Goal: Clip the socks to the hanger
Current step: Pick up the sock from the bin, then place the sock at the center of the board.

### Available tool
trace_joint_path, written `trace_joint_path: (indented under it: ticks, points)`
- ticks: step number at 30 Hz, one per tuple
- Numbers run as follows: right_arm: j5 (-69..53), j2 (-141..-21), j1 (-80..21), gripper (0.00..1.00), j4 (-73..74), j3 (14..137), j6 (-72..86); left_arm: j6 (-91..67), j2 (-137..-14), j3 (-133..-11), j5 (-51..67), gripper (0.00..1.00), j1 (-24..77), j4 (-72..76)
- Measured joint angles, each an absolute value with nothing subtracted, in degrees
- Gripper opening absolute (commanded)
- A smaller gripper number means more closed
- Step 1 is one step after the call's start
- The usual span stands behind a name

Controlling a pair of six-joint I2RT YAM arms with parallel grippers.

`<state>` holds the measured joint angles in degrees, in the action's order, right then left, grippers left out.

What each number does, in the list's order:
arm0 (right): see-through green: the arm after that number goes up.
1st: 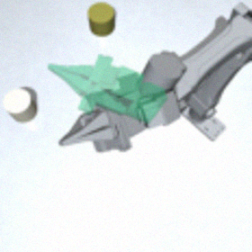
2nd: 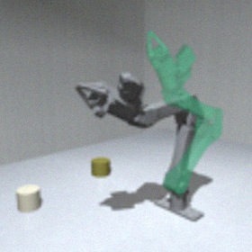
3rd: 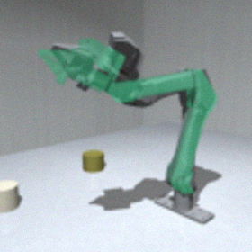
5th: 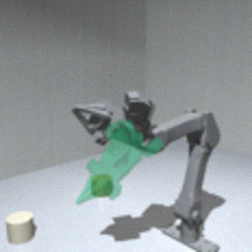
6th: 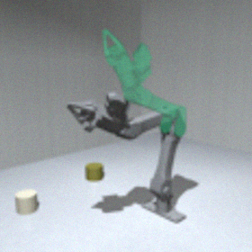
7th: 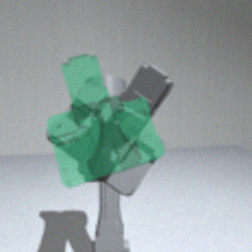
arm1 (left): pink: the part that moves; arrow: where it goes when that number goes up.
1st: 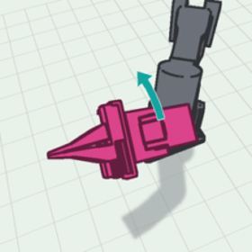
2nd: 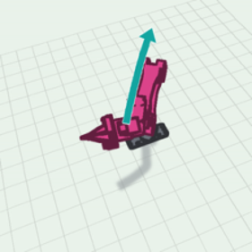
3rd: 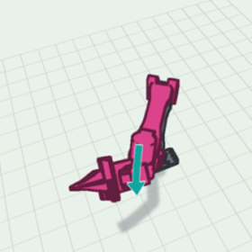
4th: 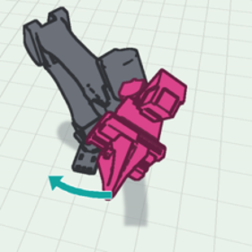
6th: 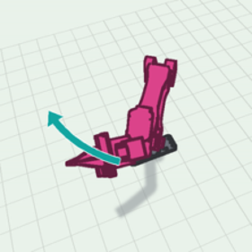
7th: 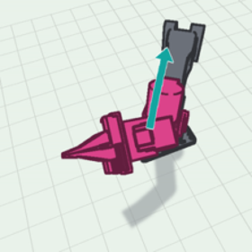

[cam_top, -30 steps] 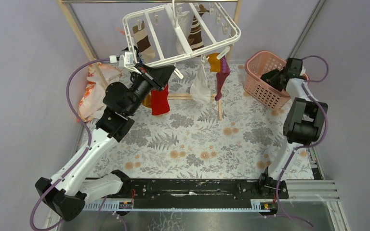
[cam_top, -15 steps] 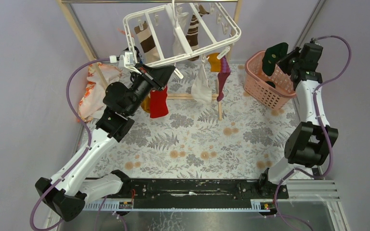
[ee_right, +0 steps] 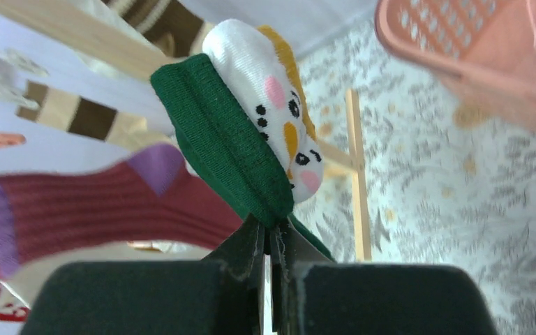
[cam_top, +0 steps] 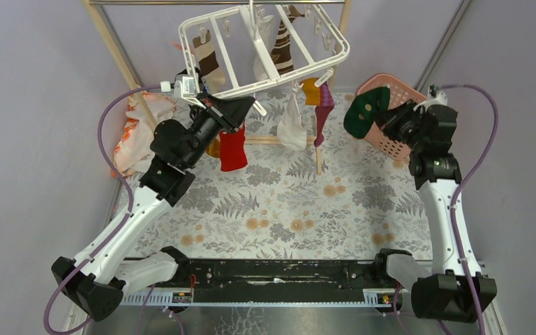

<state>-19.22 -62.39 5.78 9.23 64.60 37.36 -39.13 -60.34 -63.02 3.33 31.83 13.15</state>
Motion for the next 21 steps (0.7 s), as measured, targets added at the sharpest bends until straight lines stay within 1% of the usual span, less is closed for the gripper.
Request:
trace_joint_path:
  ticks: [6,8,12,16,21]
  points:
    - [-19.18,-55.35,3.73,0.00,13.76,53.15,36.56,-39.55,-60.36,-62.54,3.64,0.00,31.81,13.30]
    - [-19.29,-54.70,3.62,0.00,15.20,51.18,35.59,-39.57,-60.36,-62.54,3.64,0.00,31.81,13.32]
    - [-20.27,-55.24,2.37,0.00,15.99,46.76,34.20,-39.57,-60.75,-62.54,3.64,0.00,31.81,13.32]
    - [-21.28,-55.94,-1.28,0.00,15.29,40.75,34.81,-39.55,-61.76,-62.78,3.66,0.00,31.81,13.26]
    - [-23.42,-61.06,-5.34,0.00,12.01,37.21,36.18,-39.46,-63.35,-64.58,3.92,0.00,31.81,12.32]
